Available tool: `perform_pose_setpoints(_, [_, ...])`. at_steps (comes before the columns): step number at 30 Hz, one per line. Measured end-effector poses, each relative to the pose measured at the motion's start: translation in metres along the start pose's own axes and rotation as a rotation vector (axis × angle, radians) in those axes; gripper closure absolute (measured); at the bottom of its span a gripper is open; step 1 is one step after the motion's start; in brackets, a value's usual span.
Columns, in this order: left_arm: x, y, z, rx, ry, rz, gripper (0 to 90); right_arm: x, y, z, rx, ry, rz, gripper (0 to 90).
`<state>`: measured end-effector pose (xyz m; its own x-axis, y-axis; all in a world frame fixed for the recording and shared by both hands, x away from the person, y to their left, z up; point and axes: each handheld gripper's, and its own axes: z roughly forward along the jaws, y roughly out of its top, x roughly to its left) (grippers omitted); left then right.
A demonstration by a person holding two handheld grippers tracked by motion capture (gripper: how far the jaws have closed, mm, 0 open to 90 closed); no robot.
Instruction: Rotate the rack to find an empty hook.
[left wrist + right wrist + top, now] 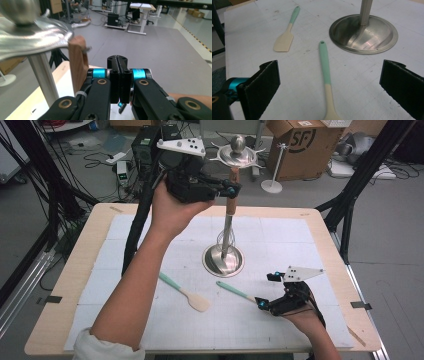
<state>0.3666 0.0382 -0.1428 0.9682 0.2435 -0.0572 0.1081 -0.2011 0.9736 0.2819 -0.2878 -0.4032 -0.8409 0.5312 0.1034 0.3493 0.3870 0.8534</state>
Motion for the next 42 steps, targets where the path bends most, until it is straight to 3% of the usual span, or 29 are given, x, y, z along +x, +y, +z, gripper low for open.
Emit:
perform_pose_setpoints(6, [0.005,0.003,0.000,-0.037,0.008,-0.019,89.7,0.000,0.000,0.000,-0.003,0.000,0.000,2.5])
perform_pose_setpoints(19, [0.005,0.005,-0.007,-0.063,0.058,-0.014,89.7,0.000,0.000,0.001,0.005,0.003,-0.001,2.5])
perform_pose_setpoints(22, [0.003,0.006,-0.005,-0.053,0.052,-0.017,89.7,0.000,0.000,0.002,0.007,0.003,0.002,2.5])
perform_pose_setpoints(27, [-0.008,0.013,0.010,0.010,0.084,0.041,89.7,0.001,0.000,0.003,0.015,0.005,-0.002,2.5])
perform_pose_setpoints(42, [-0.001,0.010,0.001,0.011,0.153,0.044,89.7,-0.001,-0.001,-0.002,-0.003,0.002,0.006,2.5])
